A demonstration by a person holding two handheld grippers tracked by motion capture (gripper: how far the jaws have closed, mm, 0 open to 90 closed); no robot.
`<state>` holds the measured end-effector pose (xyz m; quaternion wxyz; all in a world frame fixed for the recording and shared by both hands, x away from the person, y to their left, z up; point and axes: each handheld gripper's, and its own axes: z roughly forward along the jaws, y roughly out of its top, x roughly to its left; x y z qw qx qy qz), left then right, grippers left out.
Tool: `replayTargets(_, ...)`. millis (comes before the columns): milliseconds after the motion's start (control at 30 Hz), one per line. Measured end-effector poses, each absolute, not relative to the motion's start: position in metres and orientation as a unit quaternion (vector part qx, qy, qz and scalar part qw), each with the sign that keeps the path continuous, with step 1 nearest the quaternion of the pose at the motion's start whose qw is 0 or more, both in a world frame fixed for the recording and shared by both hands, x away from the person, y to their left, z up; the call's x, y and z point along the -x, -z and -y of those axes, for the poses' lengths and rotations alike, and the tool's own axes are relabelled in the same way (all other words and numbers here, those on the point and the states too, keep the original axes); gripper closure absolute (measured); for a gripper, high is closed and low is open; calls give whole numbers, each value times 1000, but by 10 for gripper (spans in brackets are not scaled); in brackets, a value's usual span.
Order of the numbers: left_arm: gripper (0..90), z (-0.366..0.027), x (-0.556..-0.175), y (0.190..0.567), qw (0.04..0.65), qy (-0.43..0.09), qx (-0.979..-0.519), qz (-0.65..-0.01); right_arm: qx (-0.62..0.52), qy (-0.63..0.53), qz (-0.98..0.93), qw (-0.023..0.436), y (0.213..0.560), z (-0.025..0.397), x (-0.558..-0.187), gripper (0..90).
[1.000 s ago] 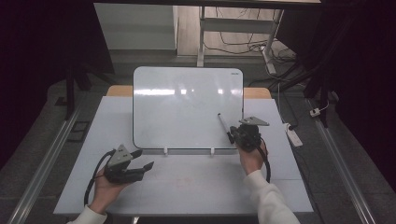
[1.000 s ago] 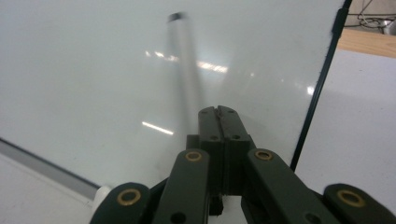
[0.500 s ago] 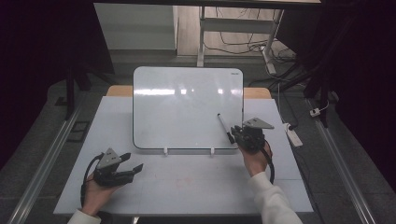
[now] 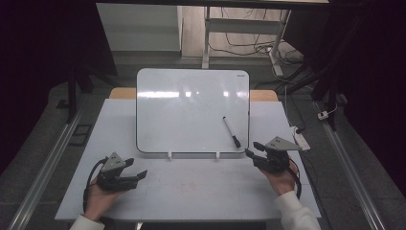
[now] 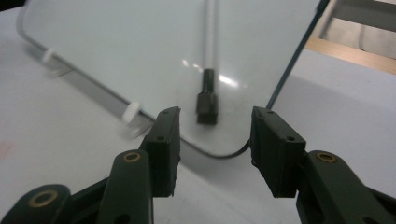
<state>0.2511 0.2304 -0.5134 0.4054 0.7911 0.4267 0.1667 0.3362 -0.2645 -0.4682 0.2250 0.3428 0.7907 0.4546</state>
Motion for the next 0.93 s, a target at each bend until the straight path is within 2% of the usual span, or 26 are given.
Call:
replayTargets(400,294,-232,-251,514,411,-171,-788,-425,-333,-456,-796,217,492,309,-311,488)
replayTargets(933,292,-233,-250,512,419,-171,-785,-423,-318,-450,-803,226,497,304,-314,472)
